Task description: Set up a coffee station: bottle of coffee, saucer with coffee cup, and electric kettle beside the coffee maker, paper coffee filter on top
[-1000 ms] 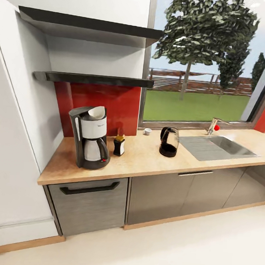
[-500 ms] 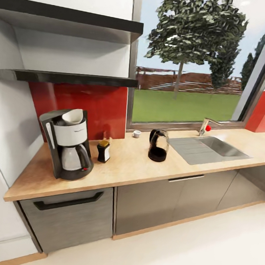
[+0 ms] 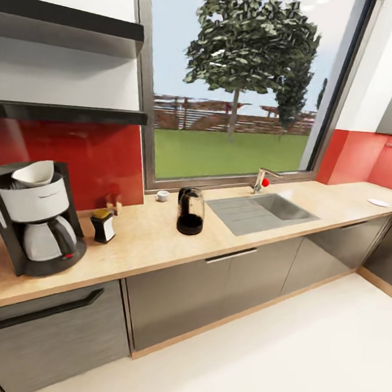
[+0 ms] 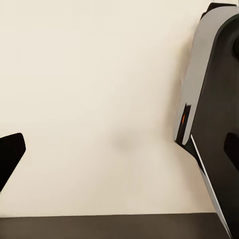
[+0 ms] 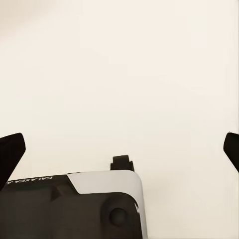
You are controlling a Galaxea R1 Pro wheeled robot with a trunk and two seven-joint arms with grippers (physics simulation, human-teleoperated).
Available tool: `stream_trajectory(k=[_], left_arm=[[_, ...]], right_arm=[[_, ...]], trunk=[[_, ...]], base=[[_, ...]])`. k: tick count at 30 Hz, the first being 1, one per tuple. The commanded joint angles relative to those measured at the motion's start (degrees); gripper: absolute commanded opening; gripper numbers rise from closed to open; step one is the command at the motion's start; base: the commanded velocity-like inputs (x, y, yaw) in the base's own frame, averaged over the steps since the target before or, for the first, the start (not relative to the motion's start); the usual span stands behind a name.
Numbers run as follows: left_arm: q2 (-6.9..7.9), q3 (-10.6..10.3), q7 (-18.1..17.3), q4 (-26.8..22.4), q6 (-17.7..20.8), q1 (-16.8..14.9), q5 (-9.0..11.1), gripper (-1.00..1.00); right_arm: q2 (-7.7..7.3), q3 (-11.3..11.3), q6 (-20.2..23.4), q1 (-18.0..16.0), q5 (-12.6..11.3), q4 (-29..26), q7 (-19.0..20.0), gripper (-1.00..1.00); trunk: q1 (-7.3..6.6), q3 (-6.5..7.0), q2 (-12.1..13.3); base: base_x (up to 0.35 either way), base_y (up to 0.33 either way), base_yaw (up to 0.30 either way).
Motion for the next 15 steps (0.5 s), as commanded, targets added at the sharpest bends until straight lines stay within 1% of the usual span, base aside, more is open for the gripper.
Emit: stream_trajectory(k=[1, 3, 6, 10, 13, 15], left_arm=[[0.0, 0.06, 0.07, -0.07, -0.01, -0.01, 0.5, 1.0], [0.0, 0.09, 0.07, -0.14, -0.01, -0.01, 0.5, 1.0], [0.0, 0.14, 0.07, -0.25, -0.01, -0.01, 0.56, 1.0], [-0.04, 0.12, 0.09, -0.47, -0.04, -0.01, 0.62, 1.0], [-0.3, -0.02, 0.19, -1.69, -1.27, -0.21, 0.85, 1.0], [-0.36, -0.05, 0.22, -3.46, -1.89, -0.3, 0.85, 1.0]], right_arm=[[-0.01, 0.27, 0.27, -0.03, -0.55, -0.09, 0.08, 1.0], [-0.01, 0.27, 0.27, -0.03, -0.54, -0.09, 0.08, 1.0], [-0.01, 0.27, 0.27, -0.03, -0.54, -0.09, 0.08, 1.0], [-0.01, 0.27, 0.27, -0.03, -0.56, -0.09, 0.08, 1.0], [-0.04, 0.27, 0.27, -0.03, -0.55, -0.09, 0.11, 1.0], [-0.04, 0.27, 0.27, -0.03, -0.58, -0.09, 0.15, 1.0]], trunk=[[0.02, -0.11, -0.1], [0.02, -0.11, -0.1], [0.02, -0.11, -0.1], [0.02, -0.11, -0.1], [0.02, -0.11, -0.1], [0.02, -0.11, -0.1]], base=[[0.0, -0.315, -0.296], [0.064, -0.312, -0.298], [0.158, -0.283, -0.299], [0.222, -0.25, -0.3], [0.249, -0.229, -0.3], [0.253, -0.173, -0.3]])
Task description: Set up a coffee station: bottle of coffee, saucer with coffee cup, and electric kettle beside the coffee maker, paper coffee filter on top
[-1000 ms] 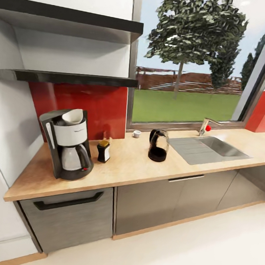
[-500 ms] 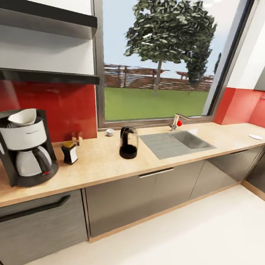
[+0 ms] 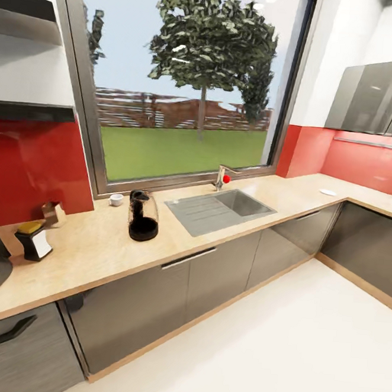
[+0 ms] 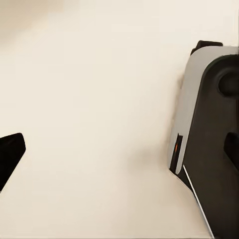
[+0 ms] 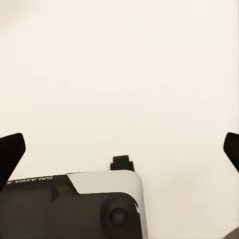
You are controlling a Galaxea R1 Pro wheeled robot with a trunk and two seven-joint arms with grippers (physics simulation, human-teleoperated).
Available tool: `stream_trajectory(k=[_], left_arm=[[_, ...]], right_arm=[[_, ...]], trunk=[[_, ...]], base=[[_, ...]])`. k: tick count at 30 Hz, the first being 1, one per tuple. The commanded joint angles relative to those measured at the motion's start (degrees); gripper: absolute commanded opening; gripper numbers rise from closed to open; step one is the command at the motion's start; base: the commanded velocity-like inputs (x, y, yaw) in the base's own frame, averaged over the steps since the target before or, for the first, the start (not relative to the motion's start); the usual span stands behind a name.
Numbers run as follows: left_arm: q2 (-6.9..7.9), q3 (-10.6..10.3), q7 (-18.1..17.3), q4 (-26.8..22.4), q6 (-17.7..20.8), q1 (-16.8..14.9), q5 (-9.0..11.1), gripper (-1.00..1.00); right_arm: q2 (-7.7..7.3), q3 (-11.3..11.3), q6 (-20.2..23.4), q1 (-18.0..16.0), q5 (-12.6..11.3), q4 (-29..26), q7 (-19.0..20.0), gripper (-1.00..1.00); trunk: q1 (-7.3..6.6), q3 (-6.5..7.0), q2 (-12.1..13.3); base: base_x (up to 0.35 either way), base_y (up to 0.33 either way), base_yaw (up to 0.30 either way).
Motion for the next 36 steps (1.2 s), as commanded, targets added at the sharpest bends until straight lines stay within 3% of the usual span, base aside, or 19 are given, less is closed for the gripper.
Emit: stream_trajectory(k=[1, 6, 14, 26, 36], left_arm=[[0.0, 0.04, 0.04, -0.47, -0.29, -0.03, 0.54, 1.0], [-0.03, 0.72, 0.0, -3.34, -0.76, -0.01, 0.67, 1.0], [-0.25, 1.26, -0.07, -3.63, -0.94, 0.05, 1.03, 1.0], [-2.67, 0.88, -0.28, -3.9, -0.99, 0.01, 0.98, 1.0], [-2.8, 0.87, -0.21, -3.95, -1.01, 0.01, 1.01, 1.0]], right_arm=[[-0.01, 0.27, 0.27, -0.04, -0.54, -0.09, 0.09, 1.0], [-0.01, 0.27, 0.27, -0.04, -0.59, -0.09, 0.17, 1.0], [-0.01, 0.27, 0.27, -0.04, -0.6, -0.09, 0.2, 1.0], [-0.06, 0.27, 0.27, -0.04, -0.6, -0.09, 0.24, 1.0], [-0.1, 0.27, 0.27, -0.04, -0.52, -0.07, 0.27, 1.0]], trunk=[[0.05, -0.12, -0.1], [0.05, -0.12, -0.1], [0.05, -0.12, -0.1], [0.05, -0.12, -0.1], [0.05, -0.12, -0.1]], base=[[0.244, -0.119, -0.3], [0.16, -0.038, -0.3], [0.019, -0.002, -0.3], [0.006, 0.0, -0.3], [0.275, 0.0, -0.3]])
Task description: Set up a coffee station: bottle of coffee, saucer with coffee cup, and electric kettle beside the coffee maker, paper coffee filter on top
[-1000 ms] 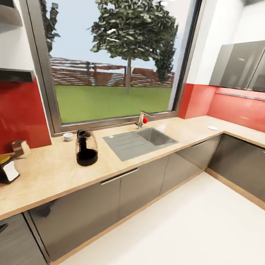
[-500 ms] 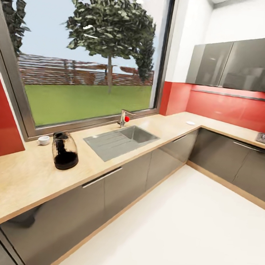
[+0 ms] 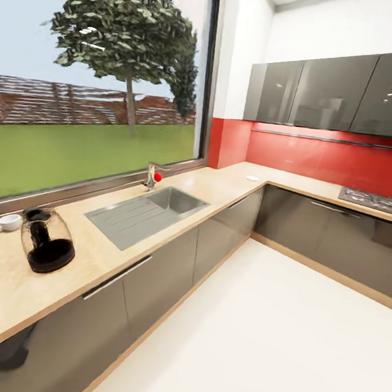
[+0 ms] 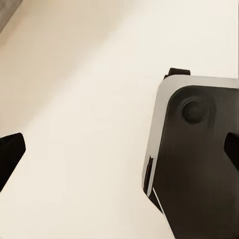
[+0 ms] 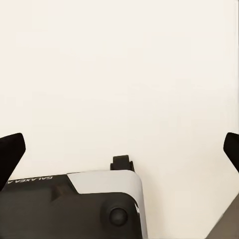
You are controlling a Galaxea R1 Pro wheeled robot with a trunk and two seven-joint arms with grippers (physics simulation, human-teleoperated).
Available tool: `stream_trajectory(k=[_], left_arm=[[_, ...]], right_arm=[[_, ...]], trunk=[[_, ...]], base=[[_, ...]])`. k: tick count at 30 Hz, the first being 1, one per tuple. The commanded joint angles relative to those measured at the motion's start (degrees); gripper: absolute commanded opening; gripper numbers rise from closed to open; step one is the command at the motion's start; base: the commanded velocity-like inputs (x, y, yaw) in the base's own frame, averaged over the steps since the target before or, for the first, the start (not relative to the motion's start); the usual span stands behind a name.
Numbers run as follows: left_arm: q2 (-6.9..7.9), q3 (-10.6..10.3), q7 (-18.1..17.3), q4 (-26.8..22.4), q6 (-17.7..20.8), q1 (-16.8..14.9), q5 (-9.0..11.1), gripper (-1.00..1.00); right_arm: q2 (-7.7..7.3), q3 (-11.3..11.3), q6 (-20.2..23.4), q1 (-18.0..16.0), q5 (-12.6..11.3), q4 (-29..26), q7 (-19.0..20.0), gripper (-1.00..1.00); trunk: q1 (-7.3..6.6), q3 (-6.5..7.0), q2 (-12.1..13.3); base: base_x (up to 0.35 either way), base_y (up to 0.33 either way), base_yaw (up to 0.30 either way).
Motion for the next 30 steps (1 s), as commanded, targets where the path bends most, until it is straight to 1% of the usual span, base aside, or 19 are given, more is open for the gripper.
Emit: stream_trajectory(k=[1, 15, 23, 25, 30], left_arm=[[-0.01, 0.1, -0.04, -0.01, -0.2, -0.03, 0.6, 1.0], [-0.51, 0.11, -0.18, -0.12, -0.22, -0.03, 0.58, 1.0], [-0.8, 0.03, -0.19, -0.11, -0.22, -0.03, 0.55, 1.0], [-0.8, 0.03, -0.19, -0.07, -0.22, -0.03, 0.55, 1.0], [-0.8, 0.03, -0.19, -0.1, -0.22, -0.03, 0.55, 1.0]], right_arm=[[-0.01, 0.27, 0.27, -0.04, -0.54, -0.07, 0.11, 1.0], [0.04, 0.27, 0.27, -0.04, -0.54, -0.07, 0.04, 1.0], [0.02, 0.27, 0.27, -0.04, -0.54, -0.09, 0.04, 1.0], [0.04, 0.29, 0.27, -0.04, -0.57, -0.09, -0.1, 1.0], [0.01, 0.34, 0.28, -0.04, -0.36, -0.02, -0.11, 1.0]], trunk=[[0.06, -0.11, -0.09], [0.06, -0.11, -0.09], [0.06, -0.11, -0.09], [0.06, -0.11, -0.09], [0.06, -0.11, -0.09]], base=[[0.335, 0.0, -0.3], [0.338, -0.002, -0.3], [0.338, -0.083, -0.3], [0.338, -0.099, -0.167], [0.338, -0.099, -0.039]])
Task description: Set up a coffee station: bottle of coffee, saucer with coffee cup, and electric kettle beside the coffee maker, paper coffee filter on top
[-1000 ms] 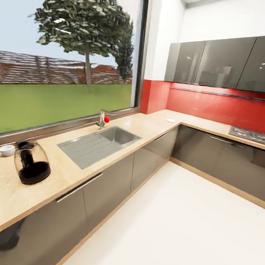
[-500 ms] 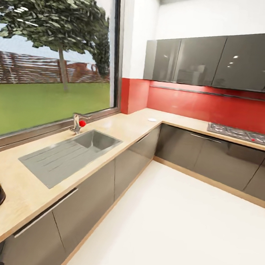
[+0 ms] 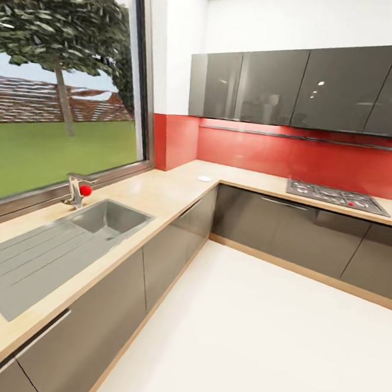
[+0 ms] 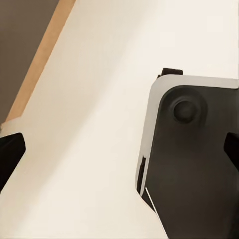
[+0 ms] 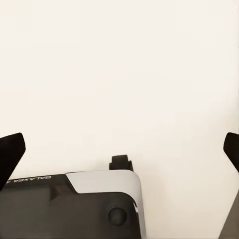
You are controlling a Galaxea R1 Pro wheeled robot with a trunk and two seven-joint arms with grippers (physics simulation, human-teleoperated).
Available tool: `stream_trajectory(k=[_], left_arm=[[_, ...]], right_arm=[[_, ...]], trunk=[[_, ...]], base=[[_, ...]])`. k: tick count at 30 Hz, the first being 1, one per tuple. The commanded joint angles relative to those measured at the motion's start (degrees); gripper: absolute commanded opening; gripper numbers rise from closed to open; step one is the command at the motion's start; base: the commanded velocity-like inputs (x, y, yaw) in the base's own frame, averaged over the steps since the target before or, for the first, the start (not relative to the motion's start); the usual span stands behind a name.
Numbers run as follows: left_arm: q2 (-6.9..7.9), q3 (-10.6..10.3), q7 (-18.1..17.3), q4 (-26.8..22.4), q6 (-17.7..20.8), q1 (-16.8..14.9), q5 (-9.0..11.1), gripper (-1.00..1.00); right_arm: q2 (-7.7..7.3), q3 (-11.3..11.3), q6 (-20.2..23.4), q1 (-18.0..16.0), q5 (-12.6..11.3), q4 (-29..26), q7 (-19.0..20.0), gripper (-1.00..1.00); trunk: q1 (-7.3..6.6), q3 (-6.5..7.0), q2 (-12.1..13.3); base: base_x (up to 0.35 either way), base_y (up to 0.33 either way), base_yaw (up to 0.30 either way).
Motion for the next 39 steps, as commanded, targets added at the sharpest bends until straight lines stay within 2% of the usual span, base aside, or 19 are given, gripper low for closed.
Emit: stream_trajectory(k=[1, 30, 39], left_arm=[[-0.01, 0.07, -0.01, 0.03, -0.21, -0.04, 0.58, 1.0], [-0.03, 0.07, -0.01, 0.02, -0.22, -0.04, 0.58, 1.0], [-0.01, 0.07, -0.01, 0.02, -0.26, -0.04, 0.58, 1.0]], right_arm=[[-0.04, 0.28, 0.29, -0.02, -0.53, -0.1, 0.11, 1.0], [0.05, 0.38, 0.34, 0.07, -0.61, -0.13, 0.08, 1.0], [0.05, 0.38, 0.34, 0.09, -0.56, -0.09, 0.04, 1.0]], trunk=[[0.06, -0.11, -0.09], [0.06, -0.11, -0.09], [0.06, -0.11, -0.09]], base=[[0.338, -0.099, -0.01], [0.329, -0.127, -0.001], [0.316, -0.17, -0.173]])
